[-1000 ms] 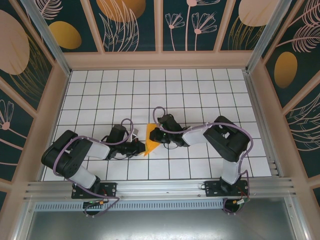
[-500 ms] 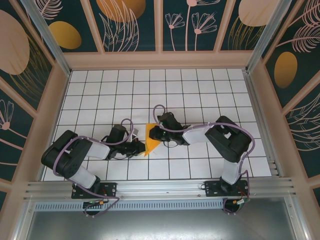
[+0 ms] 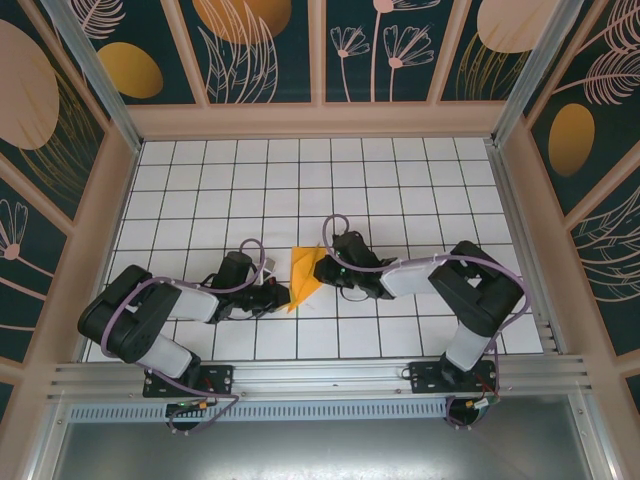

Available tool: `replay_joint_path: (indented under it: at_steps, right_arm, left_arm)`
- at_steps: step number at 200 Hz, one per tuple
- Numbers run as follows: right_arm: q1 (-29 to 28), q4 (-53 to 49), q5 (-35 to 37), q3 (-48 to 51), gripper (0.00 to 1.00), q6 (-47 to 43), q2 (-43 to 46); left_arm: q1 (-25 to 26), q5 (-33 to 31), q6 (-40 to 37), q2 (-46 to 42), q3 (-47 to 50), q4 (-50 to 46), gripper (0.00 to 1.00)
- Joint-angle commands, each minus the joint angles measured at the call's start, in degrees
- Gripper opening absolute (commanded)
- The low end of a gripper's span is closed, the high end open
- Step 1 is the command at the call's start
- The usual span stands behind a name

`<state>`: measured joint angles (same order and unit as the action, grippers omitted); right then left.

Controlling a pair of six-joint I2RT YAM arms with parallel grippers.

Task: Fold a paper plane with a square sheet of paper (pick it up from the middle)
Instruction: Fourth fold the wing at the center of the table.

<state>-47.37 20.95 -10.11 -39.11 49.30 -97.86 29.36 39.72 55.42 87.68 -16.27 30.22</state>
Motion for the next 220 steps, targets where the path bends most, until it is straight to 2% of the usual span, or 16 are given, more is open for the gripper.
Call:
replay_joint_path:
  at_steps: [1,31,56,85,157,170,195,220]
  right_arm:
    - [0.31,2.69,0.46,0.67,0.11,0.98,0.47]
    - [0.09,-0.99,-0.74,-2.12,0.08,0.71,-3.54]
    - [-1.06,-7.91,3.57,-3.34,0.05,1.23,-3.87]
    - [-1.72,-11.64,5.02,-3.34,0.01,2.68,-4.67]
    - [-4.02,-10.58,6.6,-2.26,0.0,6.01,-4.04]
    - [-4.35,-10.48,7.42,-2.39,0.0,5.92,-4.09]
    - [-4.22,-9.61,6.87,-3.23,0.0,3.92,-3.64]
    - [-3.47,-7.78,7.71,-3.59,0.04,0.44,0.79]
  left_arm:
    - [0.17,-1.14,0.29,0.31,0.55,-1.03,0.0]
    - [0.17,-1.06,0.48,0.31,0.54,-0.86,0.0]
    - [0.17,-1.09,1.0,-0.04,0.71,-0.9,0.0]
    - [0.08,-1.32,2.09,-0.14,0.84,-0.64,0.0]
    - [0.01,-4.86,2.85,-0.22,0.87,-5.13,0.0]
    - [0.08,-3.62,3.45,-0.38,1.42,-2.55,0.0]
    - [0.03,-2.93,0.99,1.13,-1.04,-6.21,0.0]
    - [0.08,-1.11,2.42,2.71,-0.11,-3.11,0.0]
